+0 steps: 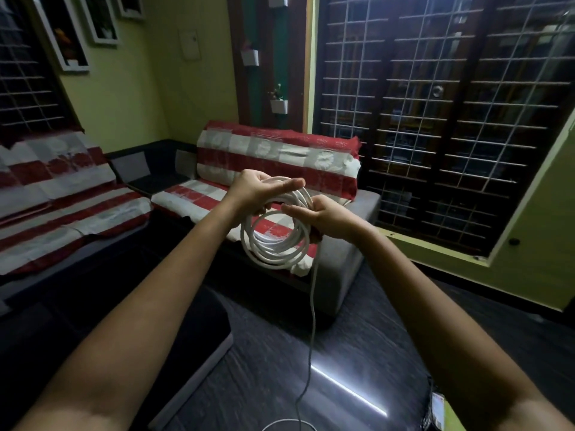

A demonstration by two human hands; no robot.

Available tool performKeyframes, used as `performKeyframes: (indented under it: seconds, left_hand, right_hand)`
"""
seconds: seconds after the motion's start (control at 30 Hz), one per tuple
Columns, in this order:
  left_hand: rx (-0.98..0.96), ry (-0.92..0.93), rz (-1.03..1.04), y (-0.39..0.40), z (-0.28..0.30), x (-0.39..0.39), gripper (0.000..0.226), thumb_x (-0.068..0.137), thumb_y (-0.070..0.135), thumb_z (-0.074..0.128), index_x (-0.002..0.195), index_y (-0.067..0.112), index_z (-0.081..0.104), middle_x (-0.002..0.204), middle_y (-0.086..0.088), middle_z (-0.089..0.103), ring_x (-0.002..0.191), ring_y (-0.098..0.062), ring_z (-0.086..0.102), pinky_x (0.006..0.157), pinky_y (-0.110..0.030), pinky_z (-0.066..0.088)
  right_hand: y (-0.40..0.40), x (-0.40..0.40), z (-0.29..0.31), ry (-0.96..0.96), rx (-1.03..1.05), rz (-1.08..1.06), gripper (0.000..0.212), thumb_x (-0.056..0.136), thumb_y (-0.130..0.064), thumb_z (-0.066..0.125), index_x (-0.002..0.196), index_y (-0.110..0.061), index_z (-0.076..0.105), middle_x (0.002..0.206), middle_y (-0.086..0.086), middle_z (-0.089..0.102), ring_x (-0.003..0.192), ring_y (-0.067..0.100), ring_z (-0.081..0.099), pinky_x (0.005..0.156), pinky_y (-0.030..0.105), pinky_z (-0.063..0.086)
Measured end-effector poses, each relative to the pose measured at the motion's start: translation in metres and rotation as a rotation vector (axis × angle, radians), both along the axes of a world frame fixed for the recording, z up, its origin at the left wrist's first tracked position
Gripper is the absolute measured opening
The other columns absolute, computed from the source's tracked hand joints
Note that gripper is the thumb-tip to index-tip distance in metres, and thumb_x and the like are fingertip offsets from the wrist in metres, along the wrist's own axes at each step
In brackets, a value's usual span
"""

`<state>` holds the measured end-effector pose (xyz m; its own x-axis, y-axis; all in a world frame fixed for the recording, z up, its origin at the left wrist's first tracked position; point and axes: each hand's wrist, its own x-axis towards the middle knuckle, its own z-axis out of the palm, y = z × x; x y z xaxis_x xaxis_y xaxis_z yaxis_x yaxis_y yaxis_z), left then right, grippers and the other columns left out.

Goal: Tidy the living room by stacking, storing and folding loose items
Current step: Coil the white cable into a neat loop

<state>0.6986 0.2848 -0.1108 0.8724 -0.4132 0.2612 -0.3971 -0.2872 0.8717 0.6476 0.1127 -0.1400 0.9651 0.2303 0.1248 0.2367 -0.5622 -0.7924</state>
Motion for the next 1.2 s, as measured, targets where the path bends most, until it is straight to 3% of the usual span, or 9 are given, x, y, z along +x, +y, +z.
performKeyframes:
  seconds: [0.17, 0.27, 0.4, 0.6, 0.77, 0.93, 1.03, 1.1, 1.2]
  left_hand:
    - [0.193, 0.138, -0.075, 0.003, -0.005, 0.005, 0.07, 0.053, 0.06, 0.08, 0.098, 0.007, 0.072, 0.073, -0.005, 0.069, 0.062, -0.012, 0.061, 0.053, -0.022, 0.047]
    - [0.198, 0.176, -0.031, 0.002, -0.009, 0.01, 0.047, 0.063, 0.047, 0.083, 0.093, 0.012, 0.076, 0.077, -0.007, 0.073, 0.066, -0.014, 0.066, 0.054, -0.022, 0.048]
    - [0.154, 0.244, 0.007, 0.001, -0.022, 0.016, 0.039, 0.057, 0.052, 0.084, 0.087, 0.026, 0.078, 0.087, -0.012, 0.072, 0.069, -0.018, 0.062, 0.056, -0.024, 0.046]
    - [0.052, 0.519, -0.078, 0.004, -0.031, 0.008, 0.018, 0.089, 0.032, 0.063, 0.095, 0.016, 0.069, 0.057, 0.005, 0.066, 0.045, -0.004, 0.06, 0.044, -0.015, 0.043]
    - [0.015, 0.635, -0.094, 0.001, -0.04, 0.005, 0.03, 0.088, 0.047, 0.06, 0.087, 0.018, 0.065, 0.061, 0.003, 0.048, 0.043, -0.002, 0.045, 0.041, -0.013, 0.038]
    - [0.099, 0.537, -0.151, 0.003, -0.042, 0.005, 0.044, 0.074, 0.056, 0.071, 0.088, 0.015, 0.067, 0.083, -0.004, 0.052, 0.058, -0.006, 0.044, 0.056, -0.022, 0.037]
    - [0.066, 0.491, -0.183, 0.004, -0.043, 0.004, 0.067, 0.068, 0.056, 0.076, 0.101, 0.0, 0.065, 0.082, -0.008, 0.044, 0.056, -0.009, 0.04, 0.052, -0.024, 0.033]
    - [0.044, 0.415, -0.195, 0.003, -0.038, 0.004, 0.057, 0.081, 0.048, 0.068, 0.107, -0.003, 0.065, 0.072, -0.004, 0.045, 0.053, -0.009, 0.037, 0.047, -0.021, 0.031]
    - [0.02, 0.334, -0.187, 0.004, -0.022, 0.001, 0.036, 0.087, 0.041, 0.063, 0.092, 0.006, 0.069, 0.057, 0.004, 0.042, 0.048, -0.008, 0.034, 0.042, -0.019, 0.029]
  right_hand:
    - [-0.003, -0.003, -0.007, 0.048, 0.181, -0.027, 0.041, 0.09, -0.043, 0.058, 0.071, -0.007, 0.057, 0.054, -0.001, 0.051, 0.042, 0.007, 0.045, 0.044, 0.017, 0.038]
    - [0.0, -0.002, -0.013, 0.134, 0.194, -0.067, 0.043, 0.087, -0.05, 0.058, 0.081, -0.007, 0.06, 0.059, 0.001, 0.048, 0.048, 0.01, 0.045, 0.049, 0.02, 0.042]
    - [-0.001, -0.005, -0.021, 0.217, 0.31, 0.021, 0.016, 0.086, -0.043, 0.066, 0.088, -0.027, 0.066, 0.069, 0.001, 0.048, 0.061, 0.014, 0.044, 0.06, 0.028, 0.04]
    - [0.004, 0.002, -0.034, 0.006, -0.018, -0.145, 0.061, 0.076, -0.041, 0.075, 0.123, -0.02, 0.042, 0.085, 0.001, 0.066, 0.074, 0.015, 0.066, 0.071, 0.035, 0.059]
    - [0.008, 0.009, -0.049, -0.41, -0.252, -0.432, 0.047, 0.08, -0.061, 0.06, 0.085, -0.015, 0.062, 0.068, -0.004, 0.061, 0.061, 0.016, 0.058, 0.059, 0.038, 0.052]
    - [0.007, 0.008, -0.052, -0.442, -0.345, -0.519, 0.057, 0.077, -0.07, 0.05, 0.069, -0.015, 0.061, 0.061, -0.005, 0.059, 0.056, 0.014, 0.057, 0.053, 0.032, 0.047]
    - [0.003, 0.009, -0.048, -0.369, -0.218, -0.482, 0.051, 0.08, -0.062, 0.06, 0.07, -0.012, 0.059, 0.061, -0.003, 0.058, 0.057, 0.014, 0.055, 0.052, 0.033, 0.042]
    - [0.0, 0.006, -0.041, -0.186, 0.015, -0.351, 0.047, 0.08, -0.06, 0.063, 0.079, -0.014, 0.061, 0.063, -0.004, 0.056, 0.058, 0.012, 0.053, 0.054, 0.034, 0.045]
    - [-0.012, -0.001, -0.033, 0.108, 0.326, -0.086, 0.059, 0.082, -0.06, 0.058, 0.108, -0.007, 0.063, 0.062, -0.009, 0.052, 0.057, 0.008, 0.046, 0.056, 0.023, 0.042]
